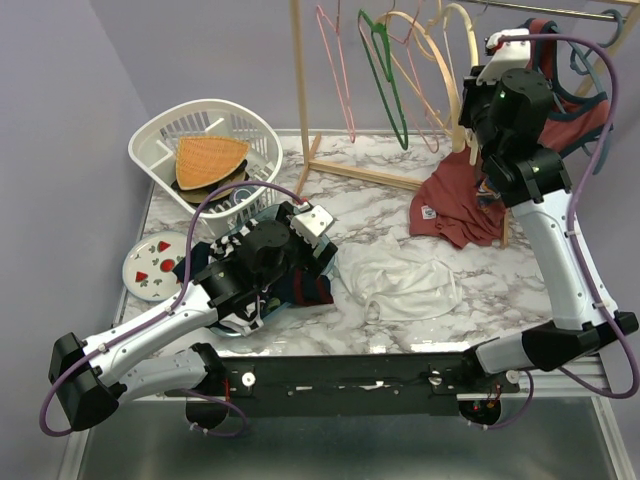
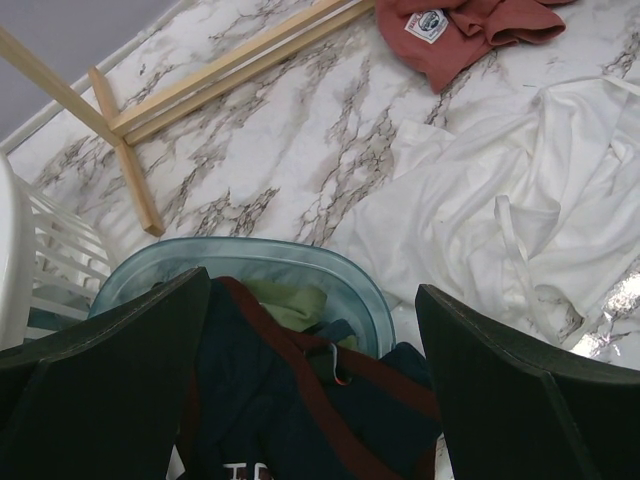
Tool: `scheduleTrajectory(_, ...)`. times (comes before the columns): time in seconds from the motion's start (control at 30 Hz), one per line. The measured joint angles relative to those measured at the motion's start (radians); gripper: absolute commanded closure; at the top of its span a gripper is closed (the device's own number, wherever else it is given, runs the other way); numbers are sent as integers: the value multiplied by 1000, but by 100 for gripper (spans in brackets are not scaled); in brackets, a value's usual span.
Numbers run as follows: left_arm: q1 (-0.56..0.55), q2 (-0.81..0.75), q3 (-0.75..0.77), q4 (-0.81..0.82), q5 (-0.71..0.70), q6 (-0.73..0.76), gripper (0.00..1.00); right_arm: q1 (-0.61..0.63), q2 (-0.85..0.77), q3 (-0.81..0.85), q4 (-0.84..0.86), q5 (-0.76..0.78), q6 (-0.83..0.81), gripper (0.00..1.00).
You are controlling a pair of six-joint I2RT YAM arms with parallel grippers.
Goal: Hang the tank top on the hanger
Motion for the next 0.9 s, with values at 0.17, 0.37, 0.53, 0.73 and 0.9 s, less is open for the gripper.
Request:
scheduleTrajectory(0.17, 0, 0, 0, 0, 10, 0, 1, 0, -68, -64, 9, -15, -24, 100)
scheduleTrajectory(0.37, 0, 0, 0, 0, 18, 0, 1, 0, -214, -175, 14, -29, -57, 99)
scheduleTrajectory(0.53, 0, 0, 0, 3, 30, 0, 1, -21, -370, -329, 14, -63, -72, 99)
scheduleTrajectory(0.73, 5, -2, -5, 14, 63, 9, 1, -117, -580, -593, -20, -139, -87, 100)
scheduleTrajectory(0.9, 7, -29, -31, 34, 111, 40, 1, -212, -762, -787, -122, -203, -150, 99)
